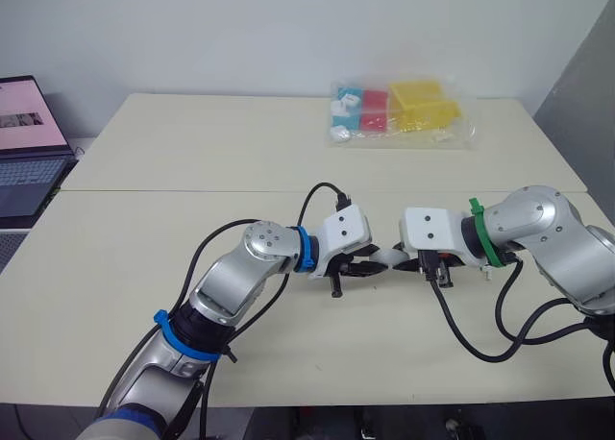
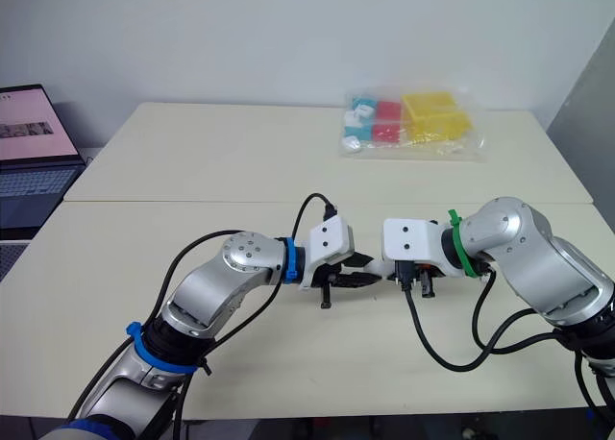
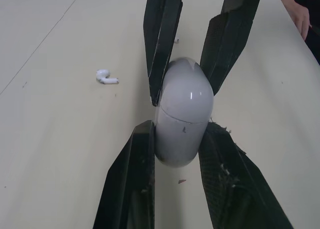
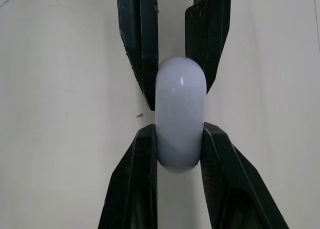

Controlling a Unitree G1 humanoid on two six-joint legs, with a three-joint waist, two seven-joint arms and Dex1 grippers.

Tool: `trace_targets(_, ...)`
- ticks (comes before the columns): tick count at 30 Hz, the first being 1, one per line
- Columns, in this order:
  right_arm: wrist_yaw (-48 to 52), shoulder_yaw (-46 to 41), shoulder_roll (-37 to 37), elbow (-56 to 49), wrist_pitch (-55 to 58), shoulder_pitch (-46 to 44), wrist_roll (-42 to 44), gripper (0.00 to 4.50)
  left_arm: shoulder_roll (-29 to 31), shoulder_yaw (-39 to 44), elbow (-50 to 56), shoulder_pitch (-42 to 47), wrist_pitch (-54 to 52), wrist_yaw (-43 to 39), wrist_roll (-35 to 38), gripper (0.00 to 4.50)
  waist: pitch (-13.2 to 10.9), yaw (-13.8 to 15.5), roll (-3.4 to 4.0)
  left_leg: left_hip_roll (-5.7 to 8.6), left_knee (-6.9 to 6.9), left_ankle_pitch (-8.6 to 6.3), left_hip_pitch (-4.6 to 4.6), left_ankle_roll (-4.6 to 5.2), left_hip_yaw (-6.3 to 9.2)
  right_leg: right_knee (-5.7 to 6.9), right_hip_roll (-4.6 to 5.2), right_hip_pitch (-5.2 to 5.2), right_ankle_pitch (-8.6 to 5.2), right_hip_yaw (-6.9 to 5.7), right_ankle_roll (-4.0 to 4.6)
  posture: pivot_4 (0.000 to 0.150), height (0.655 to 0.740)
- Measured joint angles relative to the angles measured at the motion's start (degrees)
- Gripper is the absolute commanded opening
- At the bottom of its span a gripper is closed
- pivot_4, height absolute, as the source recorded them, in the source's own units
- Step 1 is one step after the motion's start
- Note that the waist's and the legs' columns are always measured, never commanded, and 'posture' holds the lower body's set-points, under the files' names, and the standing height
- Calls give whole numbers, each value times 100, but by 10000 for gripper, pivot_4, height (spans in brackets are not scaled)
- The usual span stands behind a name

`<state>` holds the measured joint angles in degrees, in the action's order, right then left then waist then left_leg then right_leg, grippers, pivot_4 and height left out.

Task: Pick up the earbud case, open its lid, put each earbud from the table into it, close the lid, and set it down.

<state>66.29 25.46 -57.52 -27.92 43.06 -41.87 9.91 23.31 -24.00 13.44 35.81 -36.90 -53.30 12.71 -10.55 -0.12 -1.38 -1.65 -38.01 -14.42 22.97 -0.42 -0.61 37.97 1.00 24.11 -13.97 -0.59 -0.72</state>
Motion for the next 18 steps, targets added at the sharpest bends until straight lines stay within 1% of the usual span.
trace_targets(1, 4, -5, 3, 0, -3, 9, 0, 14813, 0, -5, 0, -1, 11, -1, -7, 8544, 0, 0, 0, 0, 0, 0, 0, 0, 0, 0, 0, 0, 0, 1, 0, 1500, 7400)
trace_targets(3, 25, -7, 11, -4, -62, 32, -19, 21159, -15, -8, -32, -2, 26, 20, -10, 7907, 0, 0, 0, 0, -1, 0, 0, 0, 2, 0, 0, -1, 0, 1, 0, 1500, 7400)
trace_targets(7, 151, -11, -113, -17, -257, 155, -80, 35936, -36, -8, -66, -17, 169, 26, -35, 7798, 0, 0, 0, 1, -2, 0, 0, 0, 0, 0, 0, -1, 0, 1, 0, 1500, 7400)
trace_targets(9, 126, -96, -116, -8, -260, 190, -102, 42569, -36, -8, -109, -35, 259, 37, -59, 7798, 0, -1, 0, 1, -2, 0, -2, 0, -1, 2, 0, -1, 0, 1, 0, 1500, 7400)
trace_targets(14, 268, -608, -382, -15, -278, 286, 43, 42979, -40, -1, -311, -209, 481, 127, -96, 7798, 0, 3, 0, -1, -3, 0, -2, 0, 2, 2, 0, -3, 0, 1, 0, 1500, 7400)
trace_targets(16, 438, -968, -657, -28, -394, 511, 182, 42979, -94, 158, -373, -391, 611, 155, -43, 7798, 0, 8, 0, 0, -2, 0, -2, 0, 0, 1, 4, -3, 0, 1, 0, 1500, 7400)
trace_targets(18, 499, -1477, -783, -23, -558, 714, 364, 42979, -163, 417, -545, -713, 986, 154, 51, 7798, 0, -1, 0, -2, -1, 0, -4, 0, -7, 0, 4, -2, 0, 2, 1, 1500, 7400)
